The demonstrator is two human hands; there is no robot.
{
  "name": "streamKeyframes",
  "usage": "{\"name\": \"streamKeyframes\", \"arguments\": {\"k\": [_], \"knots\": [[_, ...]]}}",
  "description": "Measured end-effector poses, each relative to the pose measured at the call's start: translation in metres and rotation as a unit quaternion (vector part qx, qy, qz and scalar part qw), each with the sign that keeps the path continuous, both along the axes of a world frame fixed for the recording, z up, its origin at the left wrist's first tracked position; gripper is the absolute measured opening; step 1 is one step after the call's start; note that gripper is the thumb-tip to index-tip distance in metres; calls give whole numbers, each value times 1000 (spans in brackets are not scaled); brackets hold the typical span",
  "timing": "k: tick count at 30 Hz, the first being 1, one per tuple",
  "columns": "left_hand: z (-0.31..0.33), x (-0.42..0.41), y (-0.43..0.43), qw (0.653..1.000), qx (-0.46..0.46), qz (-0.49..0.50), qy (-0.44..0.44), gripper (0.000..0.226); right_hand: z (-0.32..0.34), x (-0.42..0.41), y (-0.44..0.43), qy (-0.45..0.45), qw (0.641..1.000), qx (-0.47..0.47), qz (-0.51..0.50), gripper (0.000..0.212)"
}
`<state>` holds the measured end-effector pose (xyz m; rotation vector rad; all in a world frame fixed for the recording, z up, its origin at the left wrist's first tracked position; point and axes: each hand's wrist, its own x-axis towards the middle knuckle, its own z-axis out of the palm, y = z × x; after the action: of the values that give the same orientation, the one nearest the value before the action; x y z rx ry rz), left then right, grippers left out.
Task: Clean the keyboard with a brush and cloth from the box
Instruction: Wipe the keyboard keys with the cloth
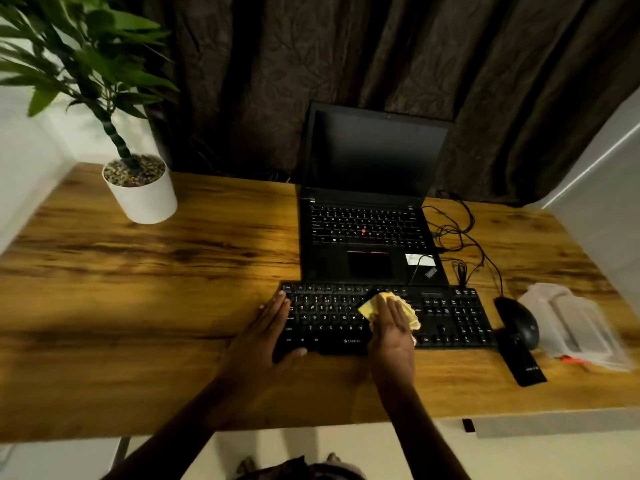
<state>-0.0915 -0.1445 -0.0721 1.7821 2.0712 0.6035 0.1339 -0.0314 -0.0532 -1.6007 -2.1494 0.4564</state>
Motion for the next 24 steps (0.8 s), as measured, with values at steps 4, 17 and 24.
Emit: {"name": "streamKeyframes", "arguments": {"k": [4,17,24], "knots": [[2,-2,2,1000,-10,4,-18,95,-10,-26,-4,24,998,37,41,53],[8,-3,3,996,-49,27,-68,112,-3,-95,-29,-63,953,176,238,51],[16,1,3,997,-50,36,-53,104,11,-73,-15,-170,953,8,251,58]]}}
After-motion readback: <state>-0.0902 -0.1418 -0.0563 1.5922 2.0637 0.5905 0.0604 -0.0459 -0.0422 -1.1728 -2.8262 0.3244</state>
